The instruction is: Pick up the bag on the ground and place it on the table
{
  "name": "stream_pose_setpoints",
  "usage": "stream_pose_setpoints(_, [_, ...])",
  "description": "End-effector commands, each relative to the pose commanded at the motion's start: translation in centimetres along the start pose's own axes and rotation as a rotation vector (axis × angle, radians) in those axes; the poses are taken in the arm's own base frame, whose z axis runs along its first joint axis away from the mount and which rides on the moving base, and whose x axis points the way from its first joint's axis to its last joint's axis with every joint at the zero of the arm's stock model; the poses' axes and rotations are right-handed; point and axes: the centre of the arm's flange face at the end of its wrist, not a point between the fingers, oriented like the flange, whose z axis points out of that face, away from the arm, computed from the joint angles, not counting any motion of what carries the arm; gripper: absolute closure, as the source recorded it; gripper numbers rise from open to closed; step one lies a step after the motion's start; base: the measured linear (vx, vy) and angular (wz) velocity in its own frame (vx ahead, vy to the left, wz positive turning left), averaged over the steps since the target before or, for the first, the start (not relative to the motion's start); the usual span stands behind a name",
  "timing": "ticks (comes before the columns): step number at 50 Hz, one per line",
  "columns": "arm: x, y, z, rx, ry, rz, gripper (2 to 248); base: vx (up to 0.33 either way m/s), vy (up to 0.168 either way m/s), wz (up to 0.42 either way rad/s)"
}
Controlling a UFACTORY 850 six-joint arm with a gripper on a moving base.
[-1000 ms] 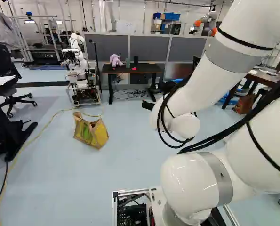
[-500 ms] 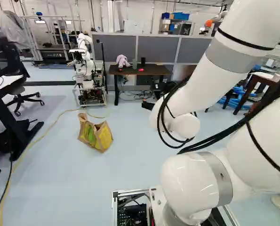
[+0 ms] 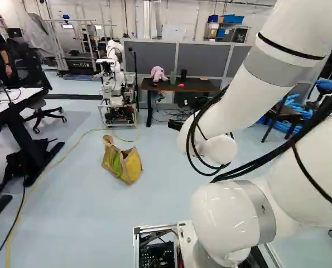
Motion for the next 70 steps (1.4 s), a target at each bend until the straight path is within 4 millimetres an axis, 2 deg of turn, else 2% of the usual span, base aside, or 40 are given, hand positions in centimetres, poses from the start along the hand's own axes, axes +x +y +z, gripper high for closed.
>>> stream_pose_setpoints(70, [0.0, 0.0, 0.0, 0.0, 0.0, 0.0, 3, 0.196, 0.06, 0.274])
